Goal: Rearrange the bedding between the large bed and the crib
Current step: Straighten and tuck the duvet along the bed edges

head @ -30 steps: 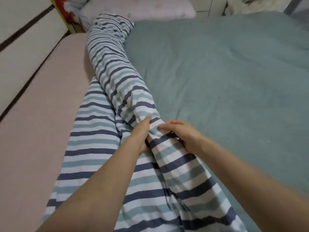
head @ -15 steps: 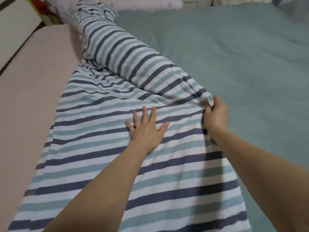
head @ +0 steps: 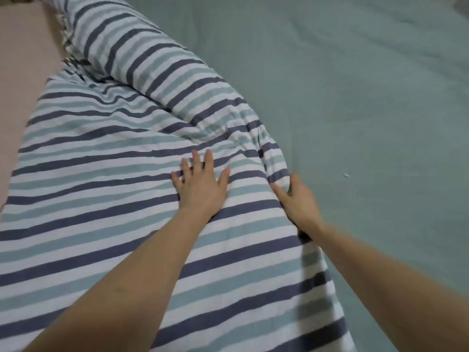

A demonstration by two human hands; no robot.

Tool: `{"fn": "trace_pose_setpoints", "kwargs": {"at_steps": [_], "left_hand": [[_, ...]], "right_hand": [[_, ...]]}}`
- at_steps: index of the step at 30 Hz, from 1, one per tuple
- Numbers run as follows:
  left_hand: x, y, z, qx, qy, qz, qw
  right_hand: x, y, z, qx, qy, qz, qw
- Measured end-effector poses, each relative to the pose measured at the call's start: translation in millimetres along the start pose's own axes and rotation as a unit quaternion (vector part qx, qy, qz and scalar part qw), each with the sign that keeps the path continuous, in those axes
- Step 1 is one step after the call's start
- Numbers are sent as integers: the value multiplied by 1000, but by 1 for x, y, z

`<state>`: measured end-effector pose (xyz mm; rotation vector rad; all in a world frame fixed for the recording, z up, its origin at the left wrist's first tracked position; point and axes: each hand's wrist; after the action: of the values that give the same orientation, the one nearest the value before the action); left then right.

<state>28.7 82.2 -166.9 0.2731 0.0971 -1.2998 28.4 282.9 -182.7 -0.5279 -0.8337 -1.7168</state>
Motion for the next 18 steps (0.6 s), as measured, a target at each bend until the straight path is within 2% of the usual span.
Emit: {"fn": "trace_pose_setpoints", "kwargs": {"at_steps": [2, 4, 5, 6, 8, 9, 10, 12, 14, 15, 16, 18], "left_hand": [[-19, 23, -4, 4, 12, -84, 996], [-36, 53, -7, 31, 2, -135, 990], [-46, 70, -10, 46, -9, -150, 987], [-49, 76, -14, 53, -23, -160, 985], [-60, 95, -16, 62, -45, -179, 981], [-64, 101, -17, 60, -52, -192, 978], [-68, 110, -18, 58, -59, -205, 975], [-74, 130, -22, 70, -77, -252, 962], [-77, 148, -26, 83, -100, -301, 945], [-78, 171, -30, 97, -111, -333, 931], [-78, 176, -33, 94, -108, -343, 928], [-81, 207, -42, 99, -121, -376, 914]], "right_hand": [[-15, 30, 14, 72, -37, -28, 996], [-25, 63, 33, 156, -106, -86, 978], [-33, 79, 43, 160, -115, -87, 976], [-35, 84, 47, 124, -105, -53, 985], [-42, 101, 64, -17, -81, 24, 996], [-47, 111, 70, -61, -79, 38, 994], [-55, 124, 74, -71, -82, 32, 994], [-77, 161, 77, 15, -77, -57, 995], [-98, 194, 74, 163, -72, -137, 975], [-113, 224, 74, 173, -57, -148, 972], [-117, 226, 76, 157, -30, -117, 980], [-129, 250, 83, 3, -16, -87, 996]]}}
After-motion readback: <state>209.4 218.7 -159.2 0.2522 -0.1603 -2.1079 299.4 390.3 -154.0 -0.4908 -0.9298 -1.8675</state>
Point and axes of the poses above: each hand's wrist, its own y-axis away from the middle knuckle, its own z-axis out of the back of the hand, x = y × z, and after that the axes turned 5 degrees about -x, right-handed
